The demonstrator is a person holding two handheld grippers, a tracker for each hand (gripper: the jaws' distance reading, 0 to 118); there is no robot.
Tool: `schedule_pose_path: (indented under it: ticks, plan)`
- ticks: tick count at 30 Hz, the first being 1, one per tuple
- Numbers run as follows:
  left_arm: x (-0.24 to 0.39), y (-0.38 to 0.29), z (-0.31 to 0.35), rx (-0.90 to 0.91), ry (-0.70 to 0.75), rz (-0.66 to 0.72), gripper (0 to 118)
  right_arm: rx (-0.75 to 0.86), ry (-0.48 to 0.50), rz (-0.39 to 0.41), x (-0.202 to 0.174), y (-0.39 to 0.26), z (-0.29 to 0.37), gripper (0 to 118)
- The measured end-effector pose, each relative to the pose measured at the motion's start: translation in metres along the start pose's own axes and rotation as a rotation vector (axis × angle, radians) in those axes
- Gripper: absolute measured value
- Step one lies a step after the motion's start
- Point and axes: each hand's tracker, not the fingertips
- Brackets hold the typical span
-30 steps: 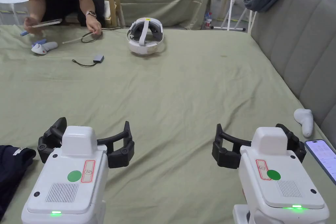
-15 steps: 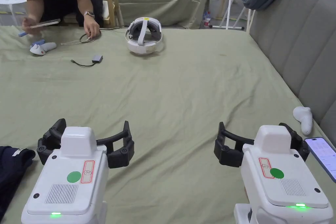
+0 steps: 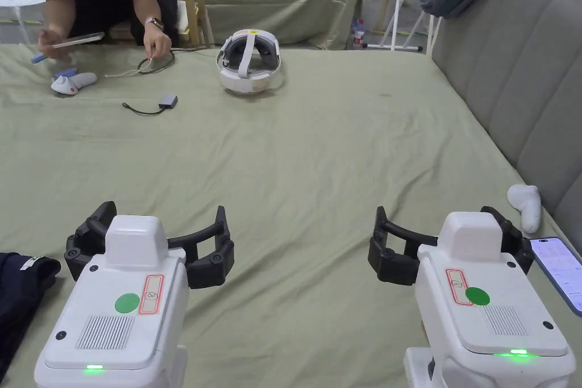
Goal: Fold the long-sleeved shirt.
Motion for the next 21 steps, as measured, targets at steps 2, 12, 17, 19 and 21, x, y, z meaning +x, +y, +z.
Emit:
schedule_pose_path:
  ticks: [2,12,17,19,21]
  plan:
    - [0.0003,0.0003,0.0001,0.000,0.004,-0.001,111,0.002,0.002,0.003,-0.0005,0.0004,-0.0001,118]
    - [-0.0003,0.0005,0.0005,0.003,0.011,-0.012,111,0.008,0.001,0.008,-0.0028,0.0023,0.0019,118]
    - [0.0001,0.0000,0.0012,0.004,0.005,-0.014,111,0.013,-0.002,-0.004,-0.0019,0.0036,0.0023,118]
    - [0.0007,-0.0003,0.0010,0.003,0.007,-0.015,111,0.013,-0.003,0.000,-0.0021,0.0038,0.0024,118]
    - [0.0005,-0.0002,0.0012,0.002,0.007,-0.015,111,0.012,-0.003,0.002,-0.0021,0.0035,0.0025,118]
